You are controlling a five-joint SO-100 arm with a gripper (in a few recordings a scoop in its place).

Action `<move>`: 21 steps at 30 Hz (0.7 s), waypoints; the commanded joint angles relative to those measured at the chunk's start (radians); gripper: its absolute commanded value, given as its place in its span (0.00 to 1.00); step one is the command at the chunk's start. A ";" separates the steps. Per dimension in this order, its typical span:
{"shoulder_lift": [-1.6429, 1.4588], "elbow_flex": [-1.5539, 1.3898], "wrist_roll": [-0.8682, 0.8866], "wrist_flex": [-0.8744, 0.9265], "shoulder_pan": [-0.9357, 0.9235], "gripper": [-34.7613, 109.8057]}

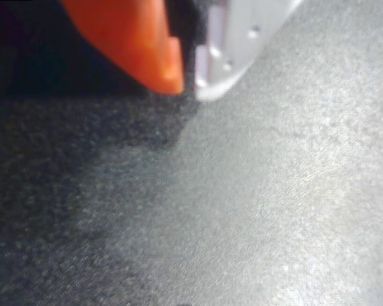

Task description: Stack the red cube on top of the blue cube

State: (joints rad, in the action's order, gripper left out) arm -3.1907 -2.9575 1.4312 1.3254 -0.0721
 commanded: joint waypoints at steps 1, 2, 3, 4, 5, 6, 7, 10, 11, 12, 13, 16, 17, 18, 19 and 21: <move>-0.005 0.003 0.002 0.003 -0.005 0.24; -0.005 0.003 0.002 0.003 -0.005 0.24; -0.005 0.003 0.002 0.003 -0.005 0.24; -0.005 0.003 0.000 0.003 -0.006 0.24; -0.005 0.003 0.000 0.003 -0.006 0.24; -0.005 0.003 0.000 0.003 -0.006 0.24; -0.005 0.003 0.000 0.003 -0.006 0.24; -0.005 0.003 0.000 0.003 -0.006 0.24; -0.005 0.003 0.000 0.003 -0.006 0.24; -0.005 0.003 0.000 0.003 -0.006 0.24; -0.005 0.003 0.000 0.003 -0.006 0.24; -0.005 0.003 0.003 0.003 -0.015 0.24; -0.005 0.003 0.003 0.003 -0.017 0.24; -0.005 0.003 -0.008 0.003 -0.017 0.24; -0.005 0.003 -0.017 0.002 -0.017 0.24; -0.005 0.003 -0.017 0.002 -0.017 0.24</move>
State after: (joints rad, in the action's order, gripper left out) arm -3.1907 -2.9575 1.4205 1.3254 -0.0844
